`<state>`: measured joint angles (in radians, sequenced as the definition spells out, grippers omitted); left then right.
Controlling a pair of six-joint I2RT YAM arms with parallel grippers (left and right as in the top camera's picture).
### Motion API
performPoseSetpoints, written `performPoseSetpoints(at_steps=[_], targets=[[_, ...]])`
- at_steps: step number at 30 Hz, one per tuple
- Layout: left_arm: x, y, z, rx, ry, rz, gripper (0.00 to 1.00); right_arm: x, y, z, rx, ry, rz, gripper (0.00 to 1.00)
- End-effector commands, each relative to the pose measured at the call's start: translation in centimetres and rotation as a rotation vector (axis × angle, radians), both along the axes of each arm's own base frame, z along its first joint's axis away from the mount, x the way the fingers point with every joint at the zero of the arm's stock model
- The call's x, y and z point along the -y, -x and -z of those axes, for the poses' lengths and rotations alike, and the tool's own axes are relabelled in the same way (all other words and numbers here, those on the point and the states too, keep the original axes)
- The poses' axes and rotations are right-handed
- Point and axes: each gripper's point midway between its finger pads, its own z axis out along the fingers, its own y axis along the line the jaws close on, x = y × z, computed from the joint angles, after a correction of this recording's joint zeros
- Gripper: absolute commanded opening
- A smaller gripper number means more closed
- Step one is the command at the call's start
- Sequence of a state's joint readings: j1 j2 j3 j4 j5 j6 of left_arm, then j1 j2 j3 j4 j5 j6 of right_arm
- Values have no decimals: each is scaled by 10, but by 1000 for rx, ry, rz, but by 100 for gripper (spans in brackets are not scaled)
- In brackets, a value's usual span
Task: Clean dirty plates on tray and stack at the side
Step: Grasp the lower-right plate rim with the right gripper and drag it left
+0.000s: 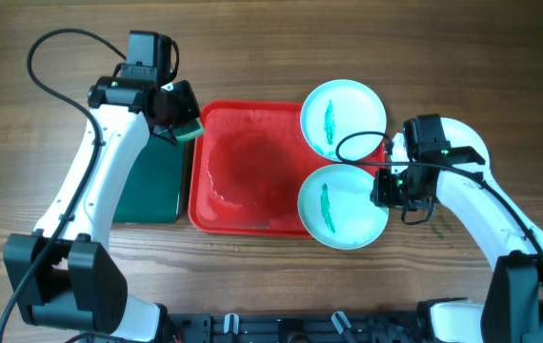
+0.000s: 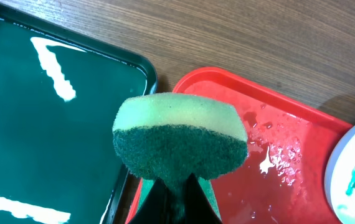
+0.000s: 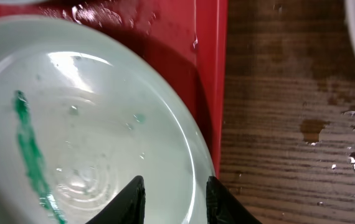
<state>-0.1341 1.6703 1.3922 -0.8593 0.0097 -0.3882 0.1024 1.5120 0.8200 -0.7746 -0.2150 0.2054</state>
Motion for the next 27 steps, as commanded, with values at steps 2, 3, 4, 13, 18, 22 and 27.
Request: performPoseSetpoints(at_steps=[2, 3, 4, 13, 18, 22, 27], targets=[[2, -1, 2, -3, 12, -7, 4, 12, 11, 12, -33, 70, 40, 32], [2, -1, 2, -3, 12, -7, 4, 12, 8, 12, -22, 69, 41, 30], [2, -1, 2, -3, 12, -7, 4, 11, 3, 11, 1, 66, 34, 30], [2, -1, 2, -3, 12, -7, 4, 6, -13, -11, 34, 40, 51, 29], [2, -1, 2, -3, 12, -7, 4, 8, 7, 2, -40, 43, 117, 27], [2, -1, 2, -3, 12, -7, 4, 4, 16, 6, -74, 14, 133, 25], [2, -1, 2, -3, 12, -7, 4, 1, 19, 6, -91, -6, 148, 21]])
